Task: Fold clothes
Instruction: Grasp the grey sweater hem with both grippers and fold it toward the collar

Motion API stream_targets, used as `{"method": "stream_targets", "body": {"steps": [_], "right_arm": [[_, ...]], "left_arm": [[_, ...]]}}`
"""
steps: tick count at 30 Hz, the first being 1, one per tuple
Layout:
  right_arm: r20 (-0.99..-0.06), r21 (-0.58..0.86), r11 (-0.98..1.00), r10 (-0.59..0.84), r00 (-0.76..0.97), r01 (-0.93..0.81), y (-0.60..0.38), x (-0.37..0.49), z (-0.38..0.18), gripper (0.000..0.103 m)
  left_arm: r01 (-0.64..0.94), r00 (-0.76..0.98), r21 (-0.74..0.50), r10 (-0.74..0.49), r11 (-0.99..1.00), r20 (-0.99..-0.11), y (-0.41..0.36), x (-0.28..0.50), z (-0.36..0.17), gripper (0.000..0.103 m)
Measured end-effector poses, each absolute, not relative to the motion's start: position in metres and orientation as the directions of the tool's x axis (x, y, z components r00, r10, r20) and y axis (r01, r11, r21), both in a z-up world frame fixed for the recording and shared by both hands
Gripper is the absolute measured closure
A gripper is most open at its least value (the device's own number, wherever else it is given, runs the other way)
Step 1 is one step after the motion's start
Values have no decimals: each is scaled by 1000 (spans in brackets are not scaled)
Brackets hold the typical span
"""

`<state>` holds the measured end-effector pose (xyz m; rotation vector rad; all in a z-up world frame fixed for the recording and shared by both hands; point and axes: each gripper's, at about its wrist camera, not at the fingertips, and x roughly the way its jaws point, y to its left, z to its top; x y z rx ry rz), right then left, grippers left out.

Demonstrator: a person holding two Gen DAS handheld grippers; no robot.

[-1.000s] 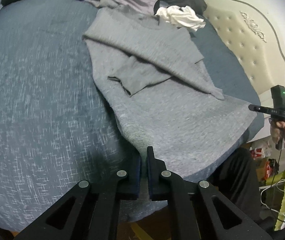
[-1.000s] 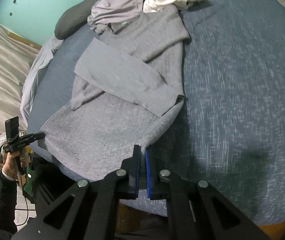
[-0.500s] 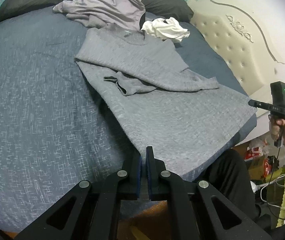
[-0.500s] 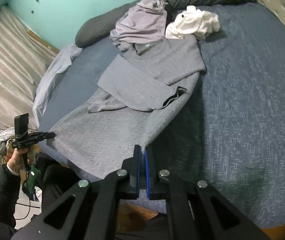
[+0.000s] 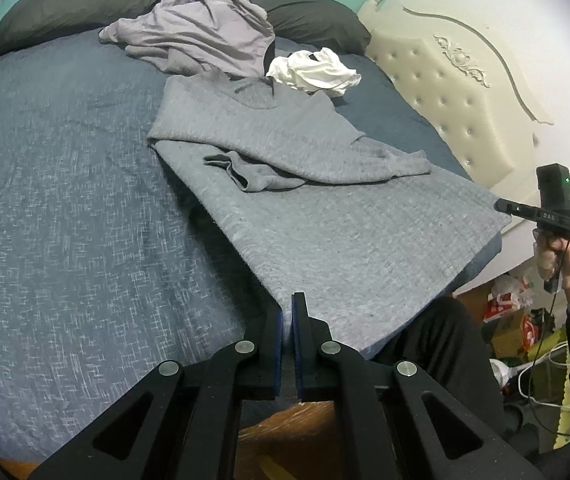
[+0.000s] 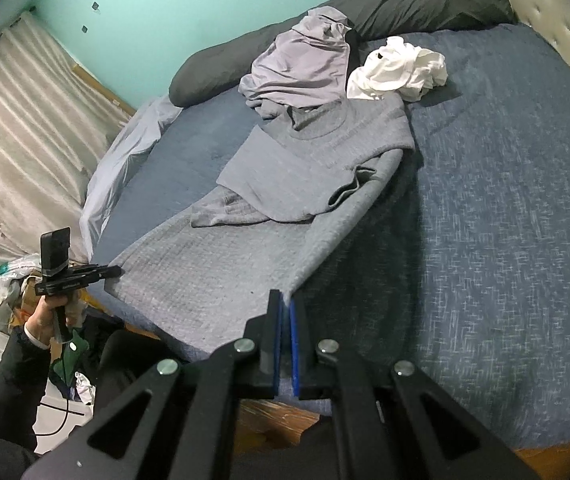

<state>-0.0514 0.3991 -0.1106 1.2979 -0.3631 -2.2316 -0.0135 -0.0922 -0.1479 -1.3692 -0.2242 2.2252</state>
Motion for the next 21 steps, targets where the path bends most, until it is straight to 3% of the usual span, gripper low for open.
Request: {"method": "stream_targets", "body": {"steps": [21], "right_arm": [[-695, 462, -792, -603, -392, 399, 397, -10, -78, 100]], "left_arm": [[-390, -369, -397, 536, -831, -759, -93, 6, -129, 99]]}}
